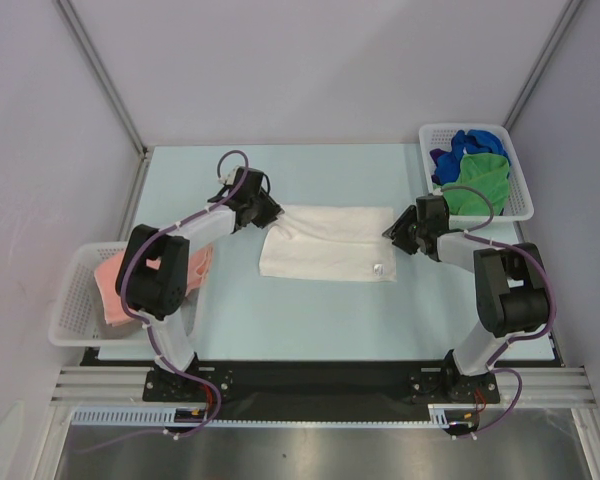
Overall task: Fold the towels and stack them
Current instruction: Fold the towel
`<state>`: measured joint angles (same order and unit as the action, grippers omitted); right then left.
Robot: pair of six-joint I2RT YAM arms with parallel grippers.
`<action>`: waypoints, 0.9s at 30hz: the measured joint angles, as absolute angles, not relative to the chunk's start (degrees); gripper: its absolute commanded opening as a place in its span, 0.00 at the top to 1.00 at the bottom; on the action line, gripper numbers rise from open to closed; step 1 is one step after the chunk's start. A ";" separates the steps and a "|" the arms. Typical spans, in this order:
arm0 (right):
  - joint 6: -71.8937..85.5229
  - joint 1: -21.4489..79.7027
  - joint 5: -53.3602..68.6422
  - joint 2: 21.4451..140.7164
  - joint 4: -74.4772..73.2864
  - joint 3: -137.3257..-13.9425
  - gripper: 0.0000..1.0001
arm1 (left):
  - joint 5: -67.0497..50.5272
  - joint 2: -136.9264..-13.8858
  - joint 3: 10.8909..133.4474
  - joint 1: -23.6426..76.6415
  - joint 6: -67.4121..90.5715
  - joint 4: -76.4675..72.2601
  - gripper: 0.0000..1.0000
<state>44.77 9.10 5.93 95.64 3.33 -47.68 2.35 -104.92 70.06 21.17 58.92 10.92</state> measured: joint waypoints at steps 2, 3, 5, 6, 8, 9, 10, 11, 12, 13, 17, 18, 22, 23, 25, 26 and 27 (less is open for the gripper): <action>44.80 9.02 6.11 95.64 3.33 -47.68 0.58 | 2.31 -104.92 70.06 21.12 58.89 10.92 0.67; 44.80 8.97 6.15 95.64 3.33 -47.68 0.59 | 2.26 -104.92 70.04 21.06 58.92 10.90 0.68; 44.77 8.91 6.35 95.64 3.33 -47.68 0.64 | 2.17 -104.92 69.82 20.95 58.87 10.83 0.70; 44.75 8.86 6.46 95.64 3.33 -47.68 0.65 | 2.11 -104.92 69.69 20.88 58.87 10.83 0.73; 44.77 8.78 6.61 95.64 3.31 -47.68 0.69 | 1.74 -104.92 69.43 20.71 58.85 10.83 0.75; 44.73 8.73 6.74 95.64 3.31 -47.68 0.71 | 1.48 -104.92 69.38 20.64 58.83 10.85 0.78; 44.71 8.71 6.83 95.61 3.31 -47.68 0.73 | 1.32 -104.92 69.36 20.58 58.81 10.83 0.79; 44.73 8.64 6.96 95.61 3.29 -47.68 0.74 | 1.26 -104.92 69.34 20.51 58.70 10.83 0.80; 44.71 8.60 7.03 95.61 3.29 -47.68 0.76 | 1.19 -104.92 69.34 20.47 58.57 10.79 0.82; 44.64 8.51 7.11 95.61 3.29 -47.68 0.80 | 1.17 -104.92 69.34 20.43 58.52 10.74 0.83; 44.36 8.34 7.44 95.61 3.11 -47.68 0.84 | 0.97 -104.92 69.34 20.38 58.46 10.46 0.87; 44.31 8.34 7.49 95.61 3.03 -47.68 0.82 | 0.71 -104.92 69.34 20.38 58.46 10.37 0.88; 43.66 8.21 7.60 95.50 2.39 -47.70 0.66 | -0.25 -104.92 69.34 20.34 58.43 10.13 0.89; 43.44 8.12 7.64 95.35 1.98 -47.70 0.62 | -0.38 -104.92 69.34 20.32 58.43 9.98 0.89; 43.13 8.01 7.70 95.13 1.41 -47.70 0.60 | -0.56 -104.92 69.34 20.27 58.43 9.87 0.89; 42.94 8.01 7.84 95.02 1.06 -47.72 0.61 | -0.69 -104.92 69.34 20.25 58.43 9.76 0.89; 42.81 7.97 7.92 95.00 0.60 -47.83 0.61 | -0.71 -104.95 69.34 20.21 58.43 9.65 0.89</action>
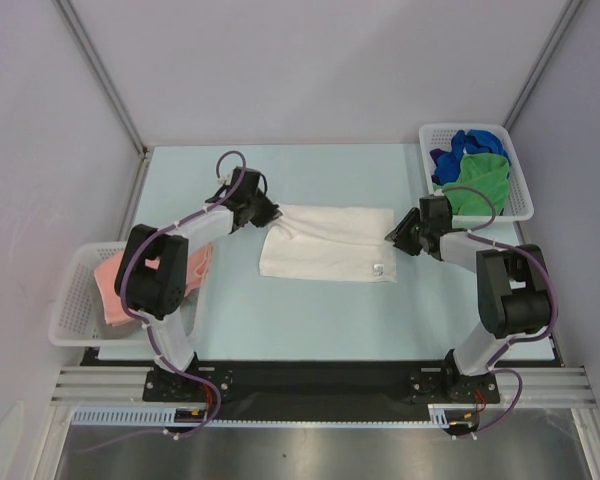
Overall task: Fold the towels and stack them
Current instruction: Fold the towel
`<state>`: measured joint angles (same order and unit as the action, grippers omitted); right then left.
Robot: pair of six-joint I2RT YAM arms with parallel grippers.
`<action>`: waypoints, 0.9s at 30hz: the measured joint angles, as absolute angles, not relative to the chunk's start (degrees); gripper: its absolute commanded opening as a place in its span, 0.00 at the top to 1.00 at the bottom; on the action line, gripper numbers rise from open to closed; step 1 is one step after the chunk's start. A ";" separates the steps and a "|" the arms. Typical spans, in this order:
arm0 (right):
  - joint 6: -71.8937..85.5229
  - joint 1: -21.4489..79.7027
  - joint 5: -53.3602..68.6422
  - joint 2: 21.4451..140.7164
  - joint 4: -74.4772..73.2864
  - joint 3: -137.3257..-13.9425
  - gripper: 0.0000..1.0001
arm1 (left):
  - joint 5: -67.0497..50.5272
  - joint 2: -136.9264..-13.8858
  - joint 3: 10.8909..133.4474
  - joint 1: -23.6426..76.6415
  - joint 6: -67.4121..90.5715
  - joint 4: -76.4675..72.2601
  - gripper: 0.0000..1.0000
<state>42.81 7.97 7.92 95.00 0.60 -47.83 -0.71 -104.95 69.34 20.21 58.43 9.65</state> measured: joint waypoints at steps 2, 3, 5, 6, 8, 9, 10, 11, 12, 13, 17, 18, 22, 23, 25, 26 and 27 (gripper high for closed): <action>42.63 7.88 8.05 94.83 -0.05 -48.01 0.62 | -0.86 -104.95 69.34 20.10 58.43 9.50 0.89; 42.59 7.86 8.05 94.65 -0.54 -48.10 0.62 | -0.89 -104.97 69.34 20.05 58.43 9.52 0.89; 42.41 7.77 8.08 94.17 -1.32 -48.23 0.63 | -1.19 -105.03 69.34 19.92 58.43 9.50 0.90; 42.39 7.70 8.08 93.95 -1.89 -48.42 0.63 | -1.32 -105.10 69.34 19.88 58.43 9.50 0.89; 42.39 7.60 8.08 93.60 -2.52 -48.75 0.62 | -1.58 -105.16 69.34 19.77 58.43 9.47 0.89; 42.39 7.53 8.10 93.49 -2.83 -48.97 0.62 | -1.69 -105.23 69.34 19.73 58.43 9.47 0.89; 42.39 7.49 8.16 93.43 -2.94 -49.12 0.62 | -1.72 -105.27 69.34 19.68 58.43 9.41 0.90; 42.41 7.49 8.23 93.43 -2.96 -49.25 0.62 | -1.74 -105.36 69.34 19.62 58.43 9.39 0.90; 42.41 7.49 8.36 93.43 -2.94 -49.32 0.63 | -1.76 -105.45 69.34 19.59 58.43 9.37 0.90; 42.44 7.49 8.51 93.43 -2.94 -49.32 0.63 | -1.76 -105.47 69.34 19.57 58.43 9.34 0.90; 42.89 7.49 9.08 93.43 -2.92 -49.32 0.60 | -1.83 -105.75 69.34 19.44 58.43 9.19 0.90; 43.03 7.49 9.30 93.43 -2.92 -49.32 0.59 | -1.85 -105.78 69.32 19.42 58.43 9.15 0.90; 43.27 7.49 9.61 93.45 -2.72 -49.32 0.55 | -1.89 -105.78 69.32 19.40 58.43 9.06 0.91; 43.33 7.49 9.63 93.45 -2.68 -49.32 0.55 | -1.89 -105.80 69.32 19.40 58.43 9.06 0.91; 43.35 7.49 9.74 93.49 -2.61 -49.28 0.55 | -1.91 -105.80 69.32 19.40 58.43 9.04 0.91; 43.46 7.49 9.76 93.54 -2.50 -49.23 0.55 | -1.91 -105.80 69.32 19.40 58.43 9.04 0.91; 43.48 7.49 9.80 93.56 -2.33 -49.12 0.56 | -1.91 -105.80 69.32 19.40 58.43 9.04 0.91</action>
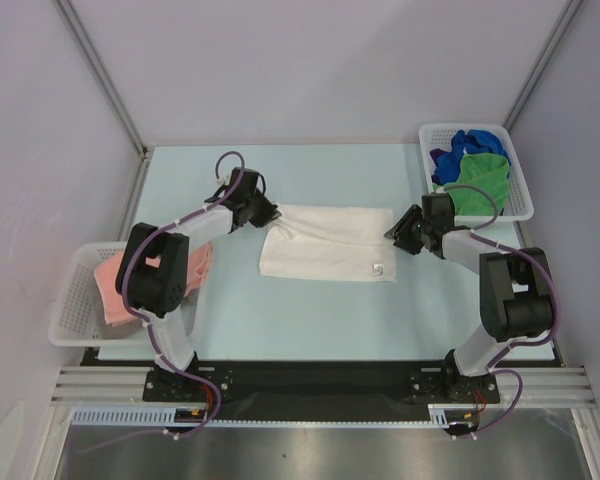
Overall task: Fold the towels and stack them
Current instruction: Fold the towel
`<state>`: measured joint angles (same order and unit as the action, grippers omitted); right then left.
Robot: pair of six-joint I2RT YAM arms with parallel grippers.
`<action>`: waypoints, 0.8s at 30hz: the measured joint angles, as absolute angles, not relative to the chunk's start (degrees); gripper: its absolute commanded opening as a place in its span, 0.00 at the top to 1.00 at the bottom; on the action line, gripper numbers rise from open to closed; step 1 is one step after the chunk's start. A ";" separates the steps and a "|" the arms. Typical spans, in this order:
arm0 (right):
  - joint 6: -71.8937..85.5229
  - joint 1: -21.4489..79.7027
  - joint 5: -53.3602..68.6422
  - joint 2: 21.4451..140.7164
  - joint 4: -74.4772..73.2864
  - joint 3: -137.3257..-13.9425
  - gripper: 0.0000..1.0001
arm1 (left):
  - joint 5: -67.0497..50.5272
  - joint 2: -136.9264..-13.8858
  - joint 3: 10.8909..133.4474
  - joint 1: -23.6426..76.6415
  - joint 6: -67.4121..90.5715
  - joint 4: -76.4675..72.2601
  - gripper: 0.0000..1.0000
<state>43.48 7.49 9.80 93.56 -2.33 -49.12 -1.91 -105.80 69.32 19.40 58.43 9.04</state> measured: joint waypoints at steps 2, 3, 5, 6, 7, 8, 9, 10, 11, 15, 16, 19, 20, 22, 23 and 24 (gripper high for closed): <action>43.53 7.44 9.87 93.76 -2.04 -48.97 0.58 | -1.93 -105.80 69.32 19.40 58.43 8.99 0.91; 43.53 7.42 9.98 93.97 -1.83 -48.90 0.59 | -1.93 -105.82 69.32 19.40 58.43 8.93 0.91; 43.59 7.38 9.98 94.50 -1.30 -48.75 0.62 | -1.93 -105.86 69.32 19.40 58.43 8.82 0.91; 43.68 7.38 9.98 94.72 -1.17 -48.71 0.63 | -1.93 -105.91 69.32 19.40 58.43 8.71 0.91; 43.72 7.35 10.00 95.00 -0.97 -48.71 0.64 | -1.96 -105.97 69.32 19.40 58.43 8.64 0.91; 43.70 7.33 10.00 95.20 -0.75 -48.71 0.65 | -1.96 -106.10 69.32 19.40 58.43 8.58 0.91; 43.72 7.27 10.00 95.37 -0.49 -48.71 0.66 | -1.96 -106.21 69.32 19.40 58.43 8.54 0.91; 43.72 7.16 10.00 95.42 -0.36 -48.71 0.69 | -1.96 -106.34 69.32 19.40 58.43 8.47 0.91; 43.70 7.05 10.02 95.42 -0.36 -48.71 0.71 | -1.96 -106.43 69.32 19.40 58.43 8.36 0.91; 43.55 6.39 10.41 95.42 -0.34 -48.71 0.81 | -2.13 -106.74 69.32 19.40 58.43 8.23 0.94; 43.48 6.17 10.48 95.42 -0.36 -48.71 0.88 | -2.22 -106.74 69.32 19.38 58.43 8.21 0.95; 43.16 5.48 10.98 95.42 -0.82 -48.93 0.98 | -2.59 -106.74 69.32 19.31 58.30 7.86 1.00; 42.92 5.30 11.07 95.42 -1.26 -49.17 0.99 | -2.90 -106.76 69.32 19.29 58.13 7.75 1.00; 42.50 5.06 11.29 95.42 -2.31 -50.02 1.00 | -3.49 -106.96 69.41 19.22 57.87 7.33 1.00; 42.35 4.99 11.38 95.42 -2.74 -50.52 1.00 | -3.77 -107.24 69.65 19.18 57.76 7.22 1.00; 42.13 4.95 11.49 95.42 -3.16 -51.24 1.00 | -3.99 -107.61 69.97 19.16 57.36 7.03 1.00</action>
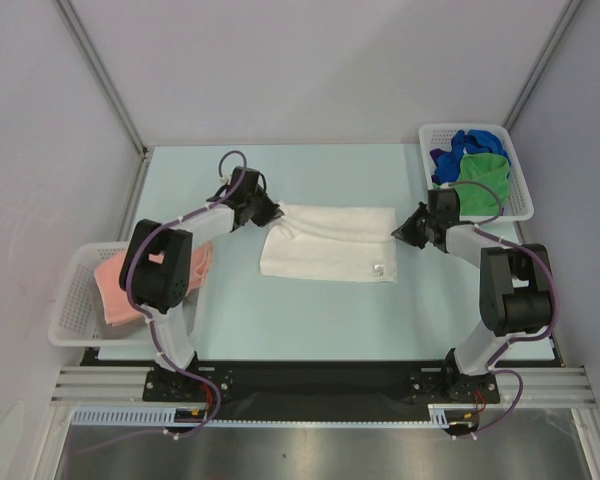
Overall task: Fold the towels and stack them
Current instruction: Fold the towel
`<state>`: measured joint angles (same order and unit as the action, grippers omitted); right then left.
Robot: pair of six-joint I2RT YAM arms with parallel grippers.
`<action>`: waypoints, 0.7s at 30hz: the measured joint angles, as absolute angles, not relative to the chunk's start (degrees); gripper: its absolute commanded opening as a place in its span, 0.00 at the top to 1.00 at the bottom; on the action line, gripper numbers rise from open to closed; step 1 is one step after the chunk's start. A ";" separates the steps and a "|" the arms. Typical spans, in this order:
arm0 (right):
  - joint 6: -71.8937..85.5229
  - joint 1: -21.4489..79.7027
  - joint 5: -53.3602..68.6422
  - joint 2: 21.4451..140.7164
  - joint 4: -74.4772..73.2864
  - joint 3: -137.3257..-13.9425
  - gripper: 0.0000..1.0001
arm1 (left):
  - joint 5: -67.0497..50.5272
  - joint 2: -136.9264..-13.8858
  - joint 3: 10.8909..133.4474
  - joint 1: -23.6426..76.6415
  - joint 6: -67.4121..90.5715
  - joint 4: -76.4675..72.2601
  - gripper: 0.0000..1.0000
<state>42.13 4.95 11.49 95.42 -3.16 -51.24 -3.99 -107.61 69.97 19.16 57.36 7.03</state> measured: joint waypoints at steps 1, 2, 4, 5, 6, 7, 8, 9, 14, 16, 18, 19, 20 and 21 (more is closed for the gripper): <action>41.91 4.95 11.53 95.42 -3.38 -52.03 1.00 | -4.34 -107.92 70.26 19.11 57.04 6.83 1.00; 41.69 4.95 11.57 95.42 -3.55 -52.84 1.00 | -4.75 -108.31 70.70 19.07 56.69 6.79 1.00; 41.25 4.86 11.70 95.42 -4.25 -54.70 1.00 | -5.26 -109.19 72.25 19.00 55.64 7.03 0.99; 40.93 4.78 11.70 95.42 -4.73 -55.68 1.00 | -5.39 -109.60 73.30 18.98 55.11 7.20 1.00; 40.77 4.69 11.73 95.42 -5.06 -56.47 1.00 | -5.61 -109.97 74.19 18.94 54.68 7.25 1.00; 40.47 4.54 11.75 95.42 -5.39 -57.45 1.00 | -5.80 -110.30 75.29 18.85 53.93 7.31 1.00; 40.27 4.36 11.86 95.44 -5.63 -58.33 1.00 | -6.02 -110.52 76.36 18.76 53.36 7.44 1.00; 40.18 4.16 11.94 95.55 -5.91 -59.27 1.00 | -6.26 -110.74 77.43 18.65 52.66 7.53 1.00; 39.42 3.29 12.93 98.19 -6.20 -64.82 1.00 | -6.81 -113.08 85.36 17.82 48.36 8.45 1.00; 39.05 3.14 13.32 99.68 -5.87 -66.67 1.00 | -6.79 -114.69 89.21 17.41 46.13 8.84 1.00; 38.89 3.07 13.78 101.12 -5.54 -68.31 1.00 | -6.83 -116.49 92.73 16.95 44.05 8.82 1.00; 38.85 3.01 14.11 101.84 -5.30 -69.08 1.00 | -6.92 -117.27 93.93 16.73 43.18 8.71 1.00; 38.83 2.98 14.33 102.41 -5.10 -69.67 1.00 | -7.27 -118.08 94.94 16.47 42.35 8.67 1.00; 38.81 2.90 14.61 103.07 -4.95 -70.43 1.00 | -7.75 -118.96 95.72 16.19 41.67 8.56 1.00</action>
